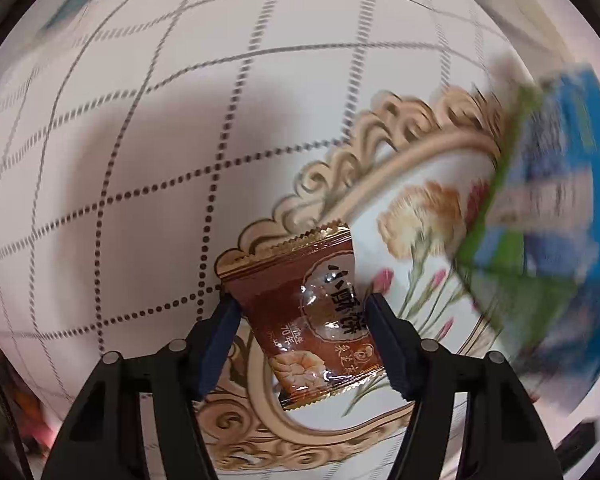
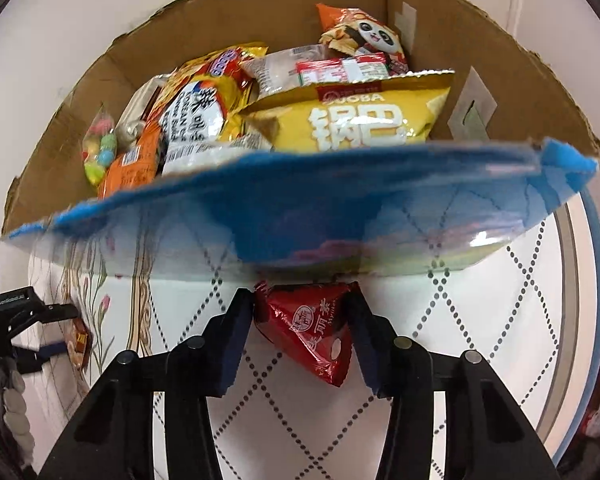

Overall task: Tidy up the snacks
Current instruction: 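Grasp the brown biscuit pack with left tool while right tool grasps the red triangular pack, then carry both packs into the box and open both tools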

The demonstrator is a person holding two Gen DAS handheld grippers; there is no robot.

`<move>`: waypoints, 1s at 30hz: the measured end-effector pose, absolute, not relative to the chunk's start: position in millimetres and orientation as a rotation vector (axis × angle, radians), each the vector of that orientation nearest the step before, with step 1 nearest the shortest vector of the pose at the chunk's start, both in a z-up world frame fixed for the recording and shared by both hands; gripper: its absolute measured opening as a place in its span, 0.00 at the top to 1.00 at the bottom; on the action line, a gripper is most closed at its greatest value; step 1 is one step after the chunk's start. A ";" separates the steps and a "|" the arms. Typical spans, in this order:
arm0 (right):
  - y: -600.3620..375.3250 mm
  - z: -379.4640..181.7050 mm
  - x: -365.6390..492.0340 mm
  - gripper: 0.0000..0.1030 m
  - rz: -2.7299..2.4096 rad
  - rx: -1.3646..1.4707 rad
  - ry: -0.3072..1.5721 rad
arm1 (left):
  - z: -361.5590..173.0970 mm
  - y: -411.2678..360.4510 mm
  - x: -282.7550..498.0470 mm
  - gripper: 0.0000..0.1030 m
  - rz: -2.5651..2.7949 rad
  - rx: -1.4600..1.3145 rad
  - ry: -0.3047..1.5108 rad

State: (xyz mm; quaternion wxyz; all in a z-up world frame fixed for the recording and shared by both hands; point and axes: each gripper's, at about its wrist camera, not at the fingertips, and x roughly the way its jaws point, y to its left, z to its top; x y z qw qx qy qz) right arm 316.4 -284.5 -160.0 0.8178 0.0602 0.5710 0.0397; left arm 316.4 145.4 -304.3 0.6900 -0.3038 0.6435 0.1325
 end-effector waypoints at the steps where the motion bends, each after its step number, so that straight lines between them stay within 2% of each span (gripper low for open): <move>1: -281.4 -160.8 314.7 0.52 0.093 0.119 1.225 | -302.7 135.1 314.9 0.41 0.280 -0.626 1.443; 7: -280.9 -161.9 280.1 0.52 0.159 0.109 1.289 | -301.3 39.1 271.7 0.41 0.033 -0.216 1.510; 11: -280.4 -162.3 251.6 0.52 0.201 0.131 1.365 | -310.0 -2.1 246.7 0.41 -0.052 -0.115 1.525; 17: -278.9 -169.2 223.7 0.52 0.211 0.147 1.411 | -333.5 7.4 238.3 0.21 -0.019 -0.272 1.596; 22: -275.1 -183.8 225.5 0.52 0.187 0.203 1.414 | -339.9 34.8 229.3 0.22 0.010 -0.347 1.605; 25: -278.6 -184.2 227.2 0.52 0.174 0.208 1.412 | -335.6 50.4 224.5 0.35 0.044 -0.335 1.581; 26: -278.3 -184.4 226.8 0.52 0.172 0.205 1.411 | -328.7 64.8 228.2 0.44 0.044 -0.328 1.574; 27: -279.2 -183.9 226.5 0.52 0.172 0.203 1.411 | -325.0 65.9 224.9 0.47 0.046 -0.313 1.566; 30: -278.4 -179.9 224.7 0.52 0.172 0.186 1.399 | -316.6 67.6 220.4 0.48 0.037 -0.288 1.550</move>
